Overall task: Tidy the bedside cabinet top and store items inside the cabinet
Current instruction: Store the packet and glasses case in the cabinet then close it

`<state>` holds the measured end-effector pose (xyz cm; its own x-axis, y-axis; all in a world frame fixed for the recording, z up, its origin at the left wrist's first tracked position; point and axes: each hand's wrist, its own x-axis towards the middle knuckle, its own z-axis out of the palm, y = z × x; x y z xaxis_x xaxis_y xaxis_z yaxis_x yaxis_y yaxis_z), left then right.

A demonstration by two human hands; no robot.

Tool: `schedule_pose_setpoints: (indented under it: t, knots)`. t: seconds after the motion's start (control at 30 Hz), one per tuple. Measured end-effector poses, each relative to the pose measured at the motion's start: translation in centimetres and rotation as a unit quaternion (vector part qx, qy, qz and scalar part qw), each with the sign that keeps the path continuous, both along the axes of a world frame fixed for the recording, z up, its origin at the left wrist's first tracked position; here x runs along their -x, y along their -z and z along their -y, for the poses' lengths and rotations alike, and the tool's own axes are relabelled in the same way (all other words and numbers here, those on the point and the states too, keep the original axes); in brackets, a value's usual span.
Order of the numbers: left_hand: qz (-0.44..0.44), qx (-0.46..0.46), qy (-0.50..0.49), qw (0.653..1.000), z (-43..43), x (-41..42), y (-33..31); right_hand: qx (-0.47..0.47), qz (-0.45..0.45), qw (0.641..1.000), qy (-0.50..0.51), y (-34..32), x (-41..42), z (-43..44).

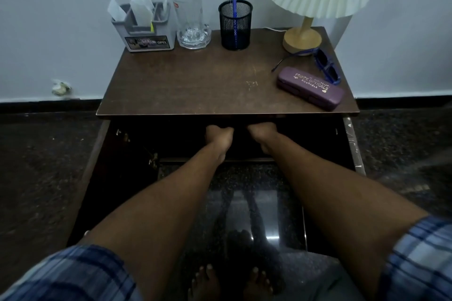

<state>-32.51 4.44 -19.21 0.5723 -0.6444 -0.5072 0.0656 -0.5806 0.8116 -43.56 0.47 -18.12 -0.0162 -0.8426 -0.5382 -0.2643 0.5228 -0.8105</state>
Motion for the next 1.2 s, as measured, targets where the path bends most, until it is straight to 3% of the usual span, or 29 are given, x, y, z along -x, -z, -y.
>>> schedule_pose_setpoints:
  t: [0.47, 0.7, 1.03, 1.2]
  knots:
    - [0.003, 0.056, 0.031, 0.998, -6.5, 2.6, -5.6, 0.071, 0.008, 0.991, -0.114, -6.5, 3.8, -5.9]
    - [-0.005, 0.116, 0.075, 0.990, -7.0, 4.5, -9.5, 0.153, 0.001, 0.977, -0.151, -10.5, 6.8, -7.1]
    - [0.015, 0.197, 0.120, 0.973, -1.7, 6.8, -15.0, 0.247, 0.000, 0.964, -0.098, -16.9, 12.8, -4.1]
    - [0.051, 0.196, 0.115, 0.972, 2.0, 7.0, -16.0, 0.300, -0.076, 0.951, -0.030, -17.7, 15.1, -0.2]
